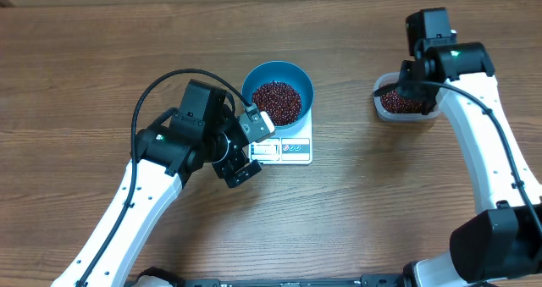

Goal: Scoop item into bowl and weigh 150g on scale
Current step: 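Dip the scoop into the tub of red beans and lift it, then carry the scoop over the teal bowl and tip it, right gripper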

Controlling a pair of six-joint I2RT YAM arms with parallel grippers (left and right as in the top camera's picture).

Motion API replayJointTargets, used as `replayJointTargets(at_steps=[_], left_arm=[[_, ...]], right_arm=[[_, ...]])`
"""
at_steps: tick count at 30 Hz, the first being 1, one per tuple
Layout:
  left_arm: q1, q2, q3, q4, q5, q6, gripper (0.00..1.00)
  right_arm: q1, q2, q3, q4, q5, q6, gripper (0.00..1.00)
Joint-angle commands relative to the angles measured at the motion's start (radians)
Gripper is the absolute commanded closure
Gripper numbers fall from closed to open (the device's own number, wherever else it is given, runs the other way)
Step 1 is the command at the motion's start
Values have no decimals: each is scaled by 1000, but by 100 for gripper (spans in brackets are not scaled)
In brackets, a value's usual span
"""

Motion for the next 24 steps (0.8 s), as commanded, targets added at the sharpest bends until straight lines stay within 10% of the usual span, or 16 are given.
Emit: replayJointTargets(at_steps=[1,10,24], left_arm=[[-2,5,-5,4,8,19,0],[-2,5,-5,4,8,19,0],[-2,5,-5,4,8,19,0]], right_arm=[[2,2,27,3,70,8,96],[2,2,27,4,31,26,96],[2,-29,29,130,-554,-5,96]])
